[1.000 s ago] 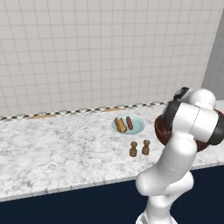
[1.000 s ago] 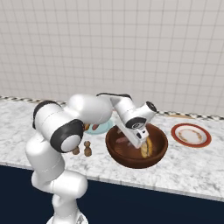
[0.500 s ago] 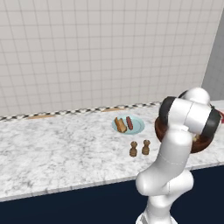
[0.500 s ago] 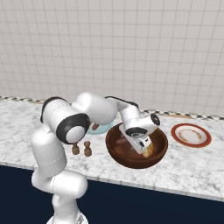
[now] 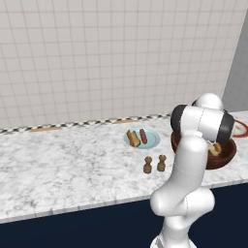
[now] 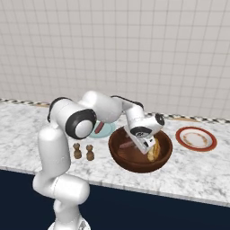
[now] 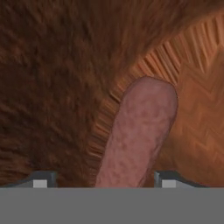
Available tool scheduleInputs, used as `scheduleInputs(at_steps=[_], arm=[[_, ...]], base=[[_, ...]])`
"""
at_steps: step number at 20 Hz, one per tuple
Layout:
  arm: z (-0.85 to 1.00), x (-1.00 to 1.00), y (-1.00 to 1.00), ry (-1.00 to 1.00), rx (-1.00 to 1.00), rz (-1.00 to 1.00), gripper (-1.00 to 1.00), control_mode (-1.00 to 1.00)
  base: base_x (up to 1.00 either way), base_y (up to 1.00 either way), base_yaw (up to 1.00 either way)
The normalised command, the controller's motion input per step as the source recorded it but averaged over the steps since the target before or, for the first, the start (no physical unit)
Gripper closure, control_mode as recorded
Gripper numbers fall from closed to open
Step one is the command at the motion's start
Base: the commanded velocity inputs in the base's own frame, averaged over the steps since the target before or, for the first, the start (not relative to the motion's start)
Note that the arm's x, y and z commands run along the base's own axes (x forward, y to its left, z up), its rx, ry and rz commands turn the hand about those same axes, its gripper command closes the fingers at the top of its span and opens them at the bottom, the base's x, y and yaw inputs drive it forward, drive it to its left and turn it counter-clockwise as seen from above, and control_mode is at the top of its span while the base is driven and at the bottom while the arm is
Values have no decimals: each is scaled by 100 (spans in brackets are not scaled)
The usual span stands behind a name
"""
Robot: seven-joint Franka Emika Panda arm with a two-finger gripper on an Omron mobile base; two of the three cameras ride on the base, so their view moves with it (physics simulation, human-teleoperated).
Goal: Place one bun and one sausage from the bowl on each plate.
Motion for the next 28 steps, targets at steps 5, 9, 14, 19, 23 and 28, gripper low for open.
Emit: scheduleInputs(at_steps=[5, 9, 14, 19, 23, 28], arm=[[-47, -12, 9, 0, 0, -7, 100, -100], [-23, -28, 34, -2, 0, -24, 100, -100], [-5, -13, 28, 0, 0, -26, 100, -100], [53, 0, 4, 16, -10, -6, 100, -100], [99, -6, -4, 21, -12, 0, 100, -100], [100, -46, 11, 7, -15, 9, 100, -100]], base=[[0, 0, 0], [0, 0, 0], [0, 0, 0], [0, 0, 0], [0, 0, 0], [0, 0, 0]])
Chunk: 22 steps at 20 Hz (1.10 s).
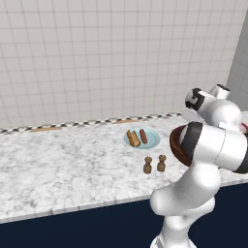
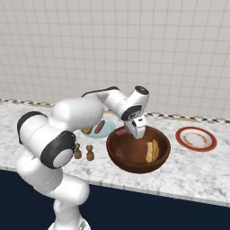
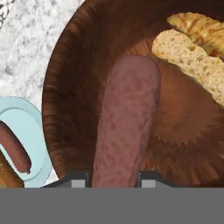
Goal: Place one bun and one sausage from the bowl on each plate.
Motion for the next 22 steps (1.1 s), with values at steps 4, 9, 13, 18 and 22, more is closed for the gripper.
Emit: scheduleInputs(at_steps=[4, 9, 13, 18, 22], arm=[[96, -91, 33, 1, -12, 28, 100, -100], [53, -57, 28, 2, -13, 39, 100, -100], [-4, 33, -17, 6, -28, 43, 100, -100], [-8, 4, -8, 0, -7, 24, 100, -100], [0, 0, 0, 0, 0, 0, 100, -100]], base=[[0, 0, 0], [0, 0, 0], [0, 0, 0], [0, 0, 0], [0, 0, 0]])
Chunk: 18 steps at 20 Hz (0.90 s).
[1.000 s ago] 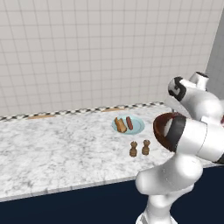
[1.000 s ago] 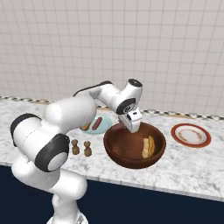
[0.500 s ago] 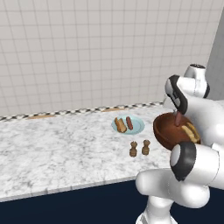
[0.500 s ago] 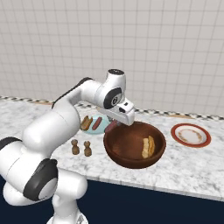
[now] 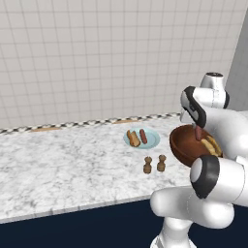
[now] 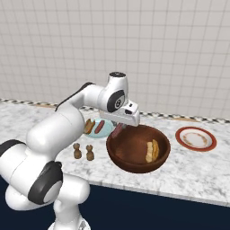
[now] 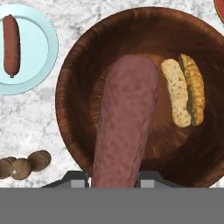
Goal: Place one bun and one sausage from the bowl on each plate.
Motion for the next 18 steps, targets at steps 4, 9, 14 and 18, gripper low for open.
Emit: scheduleInputs(at_steps=[4, 9, 14, 18], arm=[[0, 0, 0, 0, 0, 0, 100, -100], [0, 1, 0, 0, 0, 0, 100, 100], [0, 0, 0, 0, 0, 0, 100, 100], [0, 0, 0, 0, 0, 0, 100, 100]], base=[[0, 0, 0], [0, -19, 3], [-2, -62, 10], [-1, -97, 21]])
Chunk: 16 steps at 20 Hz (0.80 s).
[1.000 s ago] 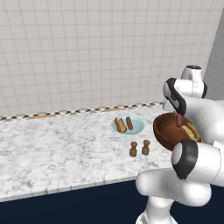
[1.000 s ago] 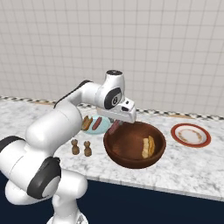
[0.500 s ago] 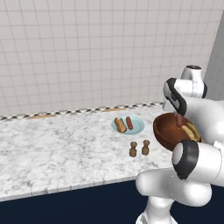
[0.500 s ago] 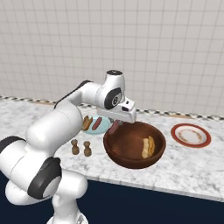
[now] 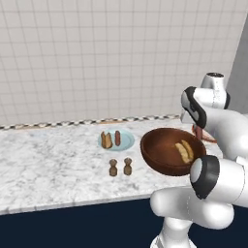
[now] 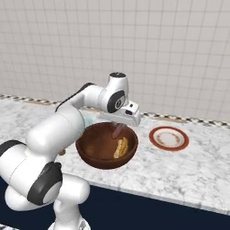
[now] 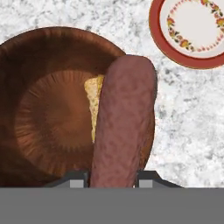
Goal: Place one bun and one sausage from the bowl on each plate.
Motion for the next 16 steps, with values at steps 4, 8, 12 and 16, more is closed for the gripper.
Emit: scheduleInputs(at_steps=[4, 8, 12, 16], arm=[[0, 0, 0, 0, 0, 0, 100, 100], [0, 0, 0, 0, 0, 0, 100, 100], [0, 0, 0, 0, 0, 0, 100, 100], [0, 0, 0, 0, 0, 0, 100, 100]], base=[[0, -100, 19], [0, -69, 7], [2, -23, 2], [39, -21, 8]])
